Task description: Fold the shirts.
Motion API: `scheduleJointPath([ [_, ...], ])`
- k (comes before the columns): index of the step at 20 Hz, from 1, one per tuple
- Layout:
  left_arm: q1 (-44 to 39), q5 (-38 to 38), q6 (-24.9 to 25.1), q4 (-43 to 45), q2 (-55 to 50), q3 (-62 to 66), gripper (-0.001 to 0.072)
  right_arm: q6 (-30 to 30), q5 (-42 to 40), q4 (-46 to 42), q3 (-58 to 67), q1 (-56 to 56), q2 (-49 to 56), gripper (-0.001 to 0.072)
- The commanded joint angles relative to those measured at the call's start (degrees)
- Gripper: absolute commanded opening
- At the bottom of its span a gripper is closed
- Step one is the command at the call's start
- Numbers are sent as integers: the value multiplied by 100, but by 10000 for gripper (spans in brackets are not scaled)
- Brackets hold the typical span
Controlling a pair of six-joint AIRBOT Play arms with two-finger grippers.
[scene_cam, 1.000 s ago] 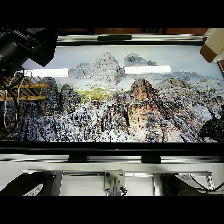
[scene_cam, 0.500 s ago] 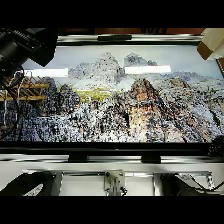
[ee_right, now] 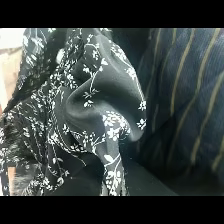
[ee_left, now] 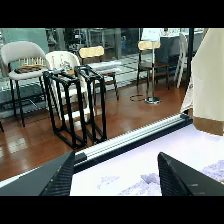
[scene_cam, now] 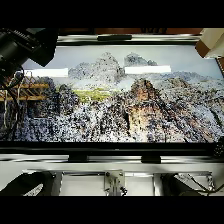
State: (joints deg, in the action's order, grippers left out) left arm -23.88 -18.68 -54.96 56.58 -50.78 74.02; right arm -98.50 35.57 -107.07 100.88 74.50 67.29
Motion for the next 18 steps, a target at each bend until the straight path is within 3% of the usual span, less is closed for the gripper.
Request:
scheduleJointPath([
  [1, 2, 0, 2, 2, 2, 0, 600, 92, 282, 9, -7, -46, 42, 58],
  [3, 2, 0, 2, 2, 2, 0, 600, 122, 323, 83, -7, -46, 39, 73],
  [4, 2, 0, 2, 2, 2, 0, 600, 133, 297, 116, -7, -46, 39, 187],
  [5, 2, 0, 2, 2, 2, 0, 600, 131, 238, 122, -7, -46, 39, 415],
  [6, 2, 0, 2, 2, 2, 0, 600, 131, 221, 144, -7, -46, 22, 496],
  [10, 4, -2, -4, 0, -4, -2, 599, 131, 758, 181, -7, -46, -286, 496],
  [12, 4, -2, -269, 2, -50, -2, 600, 133, 1569, 251, -7, -46, -461, 496],
  [18, 4, -7, -350, 2, -271, -2, 596, 511, 4177, 918, -7, -46, -861, 496],
])
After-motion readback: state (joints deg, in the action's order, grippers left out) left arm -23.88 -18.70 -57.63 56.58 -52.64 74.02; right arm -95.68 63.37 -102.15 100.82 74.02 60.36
